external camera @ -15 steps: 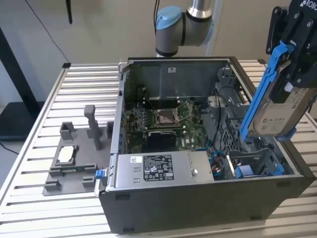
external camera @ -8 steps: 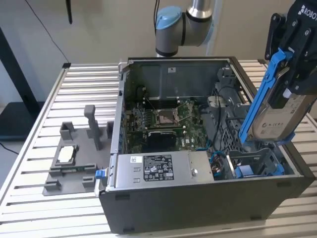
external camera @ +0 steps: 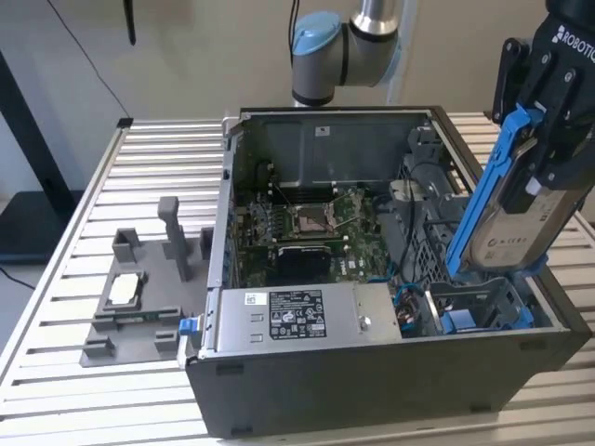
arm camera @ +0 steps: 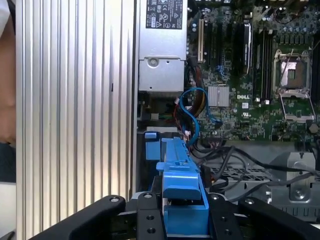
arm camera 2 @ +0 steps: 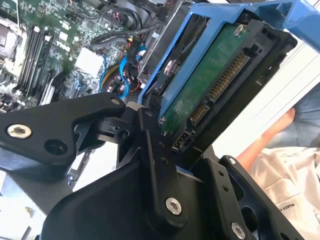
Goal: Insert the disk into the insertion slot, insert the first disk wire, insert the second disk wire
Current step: 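Insert the disk into the insertion slot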
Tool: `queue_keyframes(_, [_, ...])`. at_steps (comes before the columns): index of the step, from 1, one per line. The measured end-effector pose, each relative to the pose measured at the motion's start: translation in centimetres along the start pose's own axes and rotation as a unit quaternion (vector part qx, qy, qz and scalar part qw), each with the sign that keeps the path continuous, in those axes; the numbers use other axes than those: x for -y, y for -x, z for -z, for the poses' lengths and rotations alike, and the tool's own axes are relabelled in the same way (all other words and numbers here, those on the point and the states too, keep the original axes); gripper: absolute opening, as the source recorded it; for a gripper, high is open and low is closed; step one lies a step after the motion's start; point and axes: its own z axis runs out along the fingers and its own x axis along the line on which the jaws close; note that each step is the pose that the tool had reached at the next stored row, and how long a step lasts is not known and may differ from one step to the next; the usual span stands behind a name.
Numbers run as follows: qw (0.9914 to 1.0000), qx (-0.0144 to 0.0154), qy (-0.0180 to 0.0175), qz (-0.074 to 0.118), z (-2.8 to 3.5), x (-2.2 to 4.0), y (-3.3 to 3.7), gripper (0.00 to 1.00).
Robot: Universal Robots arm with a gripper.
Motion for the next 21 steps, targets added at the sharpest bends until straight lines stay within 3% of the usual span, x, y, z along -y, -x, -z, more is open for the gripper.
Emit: queue_keyframes(21, [1.0,-0.0001,0.0,0.001,-2.07,-0.09,-0.09,0.33])
